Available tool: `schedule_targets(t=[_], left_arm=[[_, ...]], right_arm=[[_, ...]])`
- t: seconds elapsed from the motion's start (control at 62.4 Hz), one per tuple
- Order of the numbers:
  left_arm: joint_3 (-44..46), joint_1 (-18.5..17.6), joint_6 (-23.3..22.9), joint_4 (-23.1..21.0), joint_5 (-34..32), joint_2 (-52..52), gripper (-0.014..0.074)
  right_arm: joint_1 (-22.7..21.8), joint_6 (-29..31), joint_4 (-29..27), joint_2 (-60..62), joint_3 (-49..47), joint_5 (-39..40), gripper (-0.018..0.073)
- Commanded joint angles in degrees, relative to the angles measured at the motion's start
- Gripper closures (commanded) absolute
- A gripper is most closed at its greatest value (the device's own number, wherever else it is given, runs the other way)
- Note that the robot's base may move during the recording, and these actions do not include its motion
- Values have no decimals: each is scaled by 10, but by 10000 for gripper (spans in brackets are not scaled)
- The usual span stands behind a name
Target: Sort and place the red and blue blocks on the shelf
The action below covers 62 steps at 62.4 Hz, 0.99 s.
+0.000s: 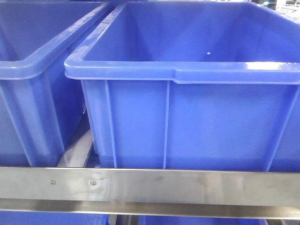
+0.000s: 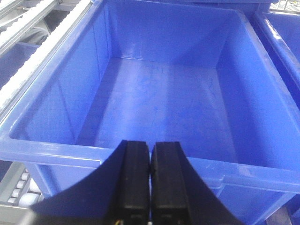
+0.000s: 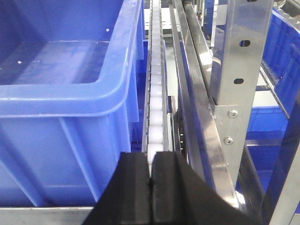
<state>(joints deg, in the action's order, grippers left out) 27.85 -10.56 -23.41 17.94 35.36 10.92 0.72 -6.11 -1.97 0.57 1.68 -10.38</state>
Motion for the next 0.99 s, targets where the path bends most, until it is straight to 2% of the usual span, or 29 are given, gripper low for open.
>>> schedule_targets(t=[0.0,0.609,0.785,0.977], left_arm=[[15,0,-2,7,-43,5,461],[4,0,-2,13,-49,4,461],[-73,8,-6,-39,-142,3,461],[-191,29,-6,-72,-304,-4,461]], right_arm=[[-3,4,4,11,-12,52,491],[-3,4,4,11,-12,52,491],[-3,4,4,11,-12,52,491],[-3,4,4,11,-12,52,491]])
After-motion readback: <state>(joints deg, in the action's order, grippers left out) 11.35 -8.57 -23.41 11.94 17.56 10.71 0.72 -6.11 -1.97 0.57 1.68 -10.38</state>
